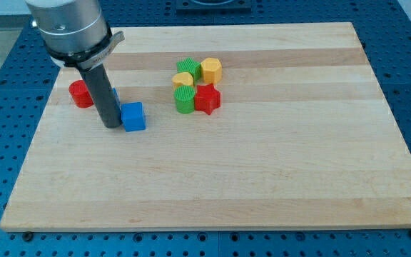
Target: Slightly move the blue cube towards center of the board
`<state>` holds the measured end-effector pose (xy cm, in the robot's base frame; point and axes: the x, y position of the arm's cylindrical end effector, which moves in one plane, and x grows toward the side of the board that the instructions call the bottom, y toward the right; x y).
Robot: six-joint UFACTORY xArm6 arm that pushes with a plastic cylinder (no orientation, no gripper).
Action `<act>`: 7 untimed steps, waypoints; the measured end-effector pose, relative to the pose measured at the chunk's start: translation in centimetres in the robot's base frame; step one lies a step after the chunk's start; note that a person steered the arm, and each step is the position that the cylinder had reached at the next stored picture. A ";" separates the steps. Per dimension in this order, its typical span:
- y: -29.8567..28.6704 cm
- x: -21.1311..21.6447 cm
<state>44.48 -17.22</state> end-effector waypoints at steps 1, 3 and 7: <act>0.0 -0.4; 0.6 0.2; 5.0 0.3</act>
<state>44.74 -12.18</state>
